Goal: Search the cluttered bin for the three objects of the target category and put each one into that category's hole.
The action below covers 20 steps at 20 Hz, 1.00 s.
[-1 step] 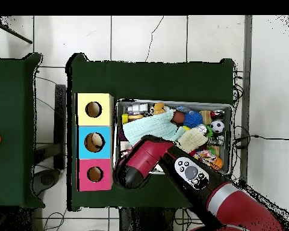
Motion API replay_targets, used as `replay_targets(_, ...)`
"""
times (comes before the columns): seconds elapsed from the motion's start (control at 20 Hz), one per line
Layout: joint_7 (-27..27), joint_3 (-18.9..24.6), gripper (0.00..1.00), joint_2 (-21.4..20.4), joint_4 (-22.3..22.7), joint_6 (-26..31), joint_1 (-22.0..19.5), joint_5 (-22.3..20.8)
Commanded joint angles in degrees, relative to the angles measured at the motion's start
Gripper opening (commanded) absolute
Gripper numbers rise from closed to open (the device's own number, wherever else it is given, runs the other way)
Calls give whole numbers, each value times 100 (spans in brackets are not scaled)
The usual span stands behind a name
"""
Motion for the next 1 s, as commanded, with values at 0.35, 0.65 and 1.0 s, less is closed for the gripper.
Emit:
replay_targets(0.35,-323,-594,100,1127,-1344,-760,-125,-1173)
replay_targets(0.65,-339,-631,100,1235,-1385,-857,-141,-1130)
replay_targets(1.0,-961,-348,0,1462,-1331,-654,-547,-584)
